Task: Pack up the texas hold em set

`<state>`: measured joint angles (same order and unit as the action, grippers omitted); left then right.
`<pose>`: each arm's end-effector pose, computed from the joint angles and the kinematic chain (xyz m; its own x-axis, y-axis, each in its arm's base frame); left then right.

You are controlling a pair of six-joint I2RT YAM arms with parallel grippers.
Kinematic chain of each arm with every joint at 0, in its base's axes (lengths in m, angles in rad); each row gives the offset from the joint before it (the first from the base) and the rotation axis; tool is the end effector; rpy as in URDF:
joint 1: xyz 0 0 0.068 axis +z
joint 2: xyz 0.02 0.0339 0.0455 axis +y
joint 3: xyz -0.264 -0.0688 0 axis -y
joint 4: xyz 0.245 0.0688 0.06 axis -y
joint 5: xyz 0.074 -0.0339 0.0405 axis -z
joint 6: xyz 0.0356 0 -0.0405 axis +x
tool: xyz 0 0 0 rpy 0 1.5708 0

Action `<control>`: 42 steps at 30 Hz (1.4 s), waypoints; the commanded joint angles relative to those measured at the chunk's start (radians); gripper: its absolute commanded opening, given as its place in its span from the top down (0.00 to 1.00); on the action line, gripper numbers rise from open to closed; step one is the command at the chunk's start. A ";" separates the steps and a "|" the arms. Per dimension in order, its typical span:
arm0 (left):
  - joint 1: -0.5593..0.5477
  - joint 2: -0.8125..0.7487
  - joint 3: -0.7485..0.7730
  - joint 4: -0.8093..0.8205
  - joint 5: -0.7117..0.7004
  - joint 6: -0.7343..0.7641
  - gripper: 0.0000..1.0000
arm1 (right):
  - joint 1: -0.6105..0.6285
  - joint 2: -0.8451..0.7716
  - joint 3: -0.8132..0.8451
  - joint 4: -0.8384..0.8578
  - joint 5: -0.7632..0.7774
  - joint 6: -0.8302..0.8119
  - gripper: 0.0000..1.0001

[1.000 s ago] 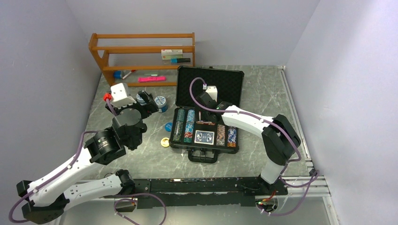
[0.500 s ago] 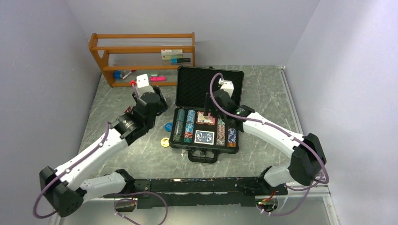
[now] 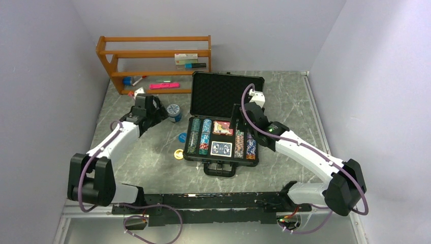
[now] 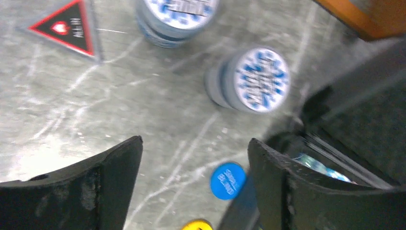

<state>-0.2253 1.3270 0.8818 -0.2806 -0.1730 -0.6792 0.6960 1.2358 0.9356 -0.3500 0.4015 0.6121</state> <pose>0.2790 -0.0577 0.2459 -0.5628 -0.5059 -0.6537 -0.3328 0.8626 -0.3810 0.2161 0.1624 0.2831 -0.5822 0.2028 -0.7874 -0.0207 0.9644 0.2637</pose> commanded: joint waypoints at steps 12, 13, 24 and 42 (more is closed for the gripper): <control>0.199 0.259 0.080 0.013 -0.172 -0.103 0.11 | -0.038 -0.027 -0.057 0.133 -0.141 0.009 0.23; 0.206 0.266 0.075 0.030 -0.181 -0.099 0.12 | -0.038 -0.022 -0.057 0.136 -0.151 0.005 0.23; 0.277 0.354 0.120 0.121 -0.125 0.142 0.12 | -0.050 0.019 -0.079 0.193 -0.219 -0.010 0.23; 0.277 0.522 0.240 0.039 -0.165 0.313 0.05 | -0.052 0.063 -0.067 0.166 -0.261 0.006 0.25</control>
<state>0.0528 1.8027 1.0824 -0.2272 -0.3500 -0.3996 0.6483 1.3052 0.8639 -0.2077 0.1555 0.6025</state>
